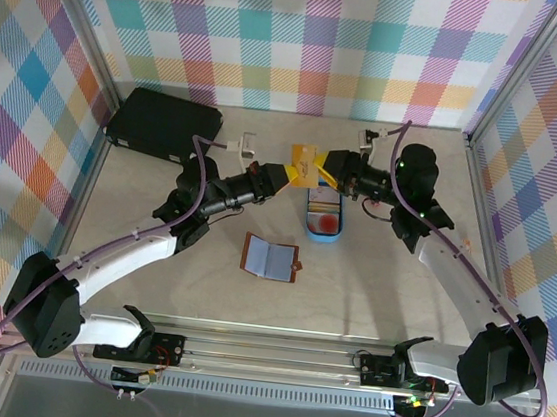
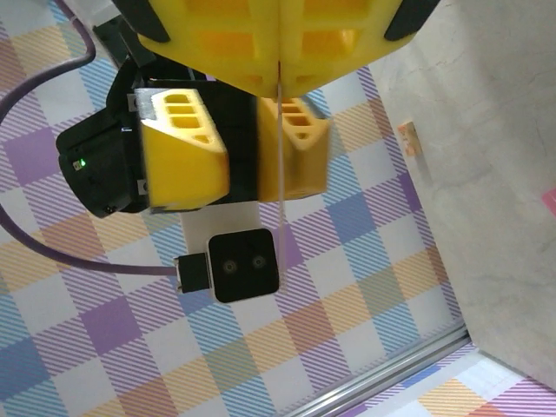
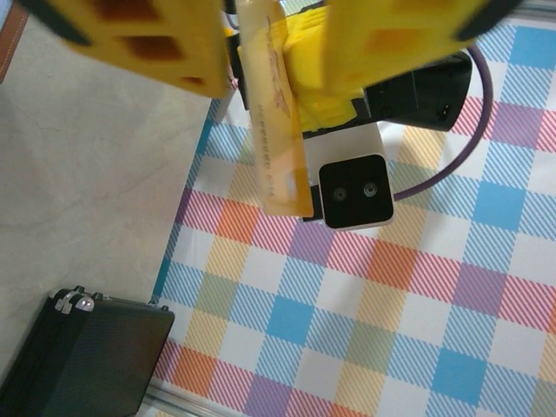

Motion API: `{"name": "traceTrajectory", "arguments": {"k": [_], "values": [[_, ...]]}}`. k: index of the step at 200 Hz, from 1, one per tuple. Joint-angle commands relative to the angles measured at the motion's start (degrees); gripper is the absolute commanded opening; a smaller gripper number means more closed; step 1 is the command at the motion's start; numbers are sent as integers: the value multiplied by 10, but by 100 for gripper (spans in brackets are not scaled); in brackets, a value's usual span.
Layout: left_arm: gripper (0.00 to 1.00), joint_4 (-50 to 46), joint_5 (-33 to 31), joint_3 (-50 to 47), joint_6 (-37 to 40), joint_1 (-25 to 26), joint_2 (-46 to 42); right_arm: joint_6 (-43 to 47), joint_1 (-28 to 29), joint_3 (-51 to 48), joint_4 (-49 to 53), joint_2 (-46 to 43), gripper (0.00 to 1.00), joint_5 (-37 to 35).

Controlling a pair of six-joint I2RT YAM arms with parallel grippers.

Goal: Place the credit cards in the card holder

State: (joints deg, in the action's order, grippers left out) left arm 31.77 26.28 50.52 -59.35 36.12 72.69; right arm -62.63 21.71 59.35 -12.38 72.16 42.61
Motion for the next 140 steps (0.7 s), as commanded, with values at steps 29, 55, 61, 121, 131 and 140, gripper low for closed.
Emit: {"name": "traceTrajectory", "arguments": {"k": [29, 55, 61, 121, 131, 140], "values": [[0, 13, 23, 26, -2, 4, -3, 64, -48, -8, 31, -45, 55, 51], [0, 10, 47, 33, -5, 4, 2, 106, -53, 1, 80, -47, 49, 99], [0, 11, 50, 33, -7, 4, 3, 106, -53, 4, 86, -44, 47, 108], [0, 35, 65, 23, -25, 4, 4, 82, -52, 1, 53, -33, 33, 145], [0, 35, 69, 23, -27, 4, 5, 76, -52, 1, 46, -28, 31, 148], [0, 36, 72, 23, -28, 3, 7, 70, -52, 0, 42, -25, 30, 149]]}}
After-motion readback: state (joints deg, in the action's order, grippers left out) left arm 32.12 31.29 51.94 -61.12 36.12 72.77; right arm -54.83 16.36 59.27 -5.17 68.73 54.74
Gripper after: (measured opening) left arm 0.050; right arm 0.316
